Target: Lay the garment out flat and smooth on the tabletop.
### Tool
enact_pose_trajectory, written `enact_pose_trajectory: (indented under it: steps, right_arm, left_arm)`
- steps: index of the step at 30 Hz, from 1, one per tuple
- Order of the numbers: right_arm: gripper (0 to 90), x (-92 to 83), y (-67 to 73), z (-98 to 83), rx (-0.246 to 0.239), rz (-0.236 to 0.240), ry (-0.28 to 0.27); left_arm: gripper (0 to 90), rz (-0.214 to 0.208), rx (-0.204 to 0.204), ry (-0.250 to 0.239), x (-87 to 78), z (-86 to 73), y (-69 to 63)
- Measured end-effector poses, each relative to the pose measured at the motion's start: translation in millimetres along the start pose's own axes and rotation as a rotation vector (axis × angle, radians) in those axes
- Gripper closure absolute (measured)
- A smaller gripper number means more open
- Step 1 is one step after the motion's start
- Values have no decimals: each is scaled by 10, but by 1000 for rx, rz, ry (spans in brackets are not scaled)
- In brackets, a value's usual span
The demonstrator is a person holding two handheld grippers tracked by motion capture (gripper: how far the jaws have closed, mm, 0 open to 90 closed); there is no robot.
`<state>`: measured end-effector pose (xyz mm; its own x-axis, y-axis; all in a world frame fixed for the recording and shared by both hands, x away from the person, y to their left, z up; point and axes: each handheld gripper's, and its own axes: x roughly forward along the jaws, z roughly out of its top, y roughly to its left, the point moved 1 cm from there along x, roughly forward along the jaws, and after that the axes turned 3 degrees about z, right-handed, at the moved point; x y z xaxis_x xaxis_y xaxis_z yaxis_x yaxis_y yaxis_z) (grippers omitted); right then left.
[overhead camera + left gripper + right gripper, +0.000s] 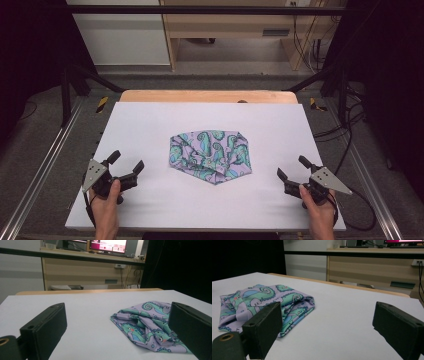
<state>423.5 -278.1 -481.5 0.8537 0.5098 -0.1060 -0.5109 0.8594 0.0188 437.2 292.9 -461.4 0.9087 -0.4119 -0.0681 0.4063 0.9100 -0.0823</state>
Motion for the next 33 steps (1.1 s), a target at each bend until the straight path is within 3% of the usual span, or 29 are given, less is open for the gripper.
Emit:
enact_pose_trajectory:
  steps: [6,14,21,23,28,32,33]
  right_arm:
    - [92,-20,-4,11,24,3,29]
    - [71,4,12,20,60,13,109]
    - [69,-9,50,61,76,5,62]
    - [62,13,67,108,80,-7,44]
    - [48,95,74,310,73,-17,38]
    - [50,232,70,569,40,-19,39]
    - [52,268,70,610,32,-17,42]
  left_arm:
    - [26,7,11,42,-13,-16,-25]
    - [27,-1,3,56,-14,-18,-15]
    - [34,44,48,50,-43,11,-66]
    - [38,46,72,67,-30,48,-90]
    - [47,40,86,77,56,221,-113]
    - [42,30,101,73,211,437,-114]
    - [41,16,88,62,312,542,-120]
